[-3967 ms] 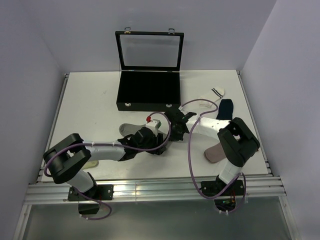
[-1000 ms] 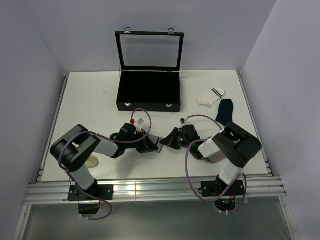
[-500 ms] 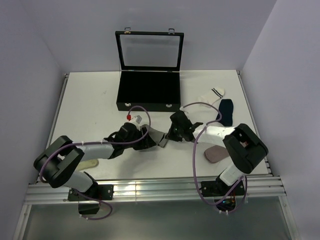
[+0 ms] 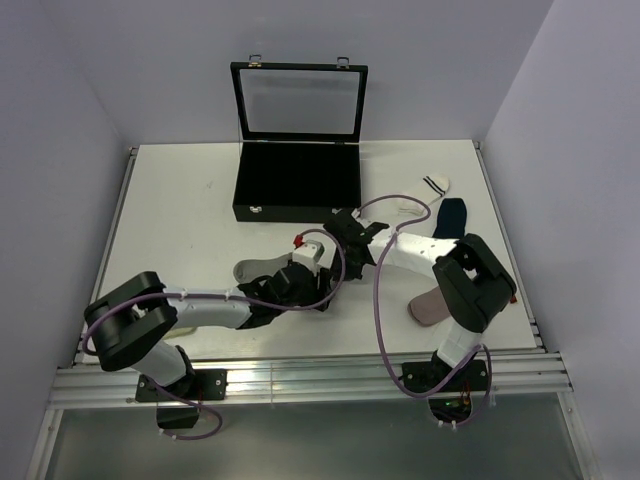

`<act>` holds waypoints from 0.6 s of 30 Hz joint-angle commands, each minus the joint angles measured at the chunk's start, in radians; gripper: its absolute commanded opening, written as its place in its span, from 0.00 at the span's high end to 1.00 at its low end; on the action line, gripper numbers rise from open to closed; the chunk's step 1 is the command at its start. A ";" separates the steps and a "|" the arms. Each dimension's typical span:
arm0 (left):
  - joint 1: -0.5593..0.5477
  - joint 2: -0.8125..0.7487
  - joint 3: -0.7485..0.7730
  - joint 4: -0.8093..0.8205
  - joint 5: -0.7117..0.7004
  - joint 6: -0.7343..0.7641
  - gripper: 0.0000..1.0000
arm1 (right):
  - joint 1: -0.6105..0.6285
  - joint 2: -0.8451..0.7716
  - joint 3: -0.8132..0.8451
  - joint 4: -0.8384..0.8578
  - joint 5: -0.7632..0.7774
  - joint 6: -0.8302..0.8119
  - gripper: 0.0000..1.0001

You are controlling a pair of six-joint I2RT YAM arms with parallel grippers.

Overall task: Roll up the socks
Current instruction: Roll the sock at the center of the board.

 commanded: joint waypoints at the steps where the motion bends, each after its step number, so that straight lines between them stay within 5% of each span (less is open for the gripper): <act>1: -0.041 0.040 0.037 0.091 -0.094 0.082 0.36 | 0.008 0.033 0.025 -0.134 0.015 0.012 1.00; 18: -0.158 0.165 0.057 0.203 -0.214 0.165 0.44 | 0.008 0.058 0.017 -0.127 -0.054 0.009 1.00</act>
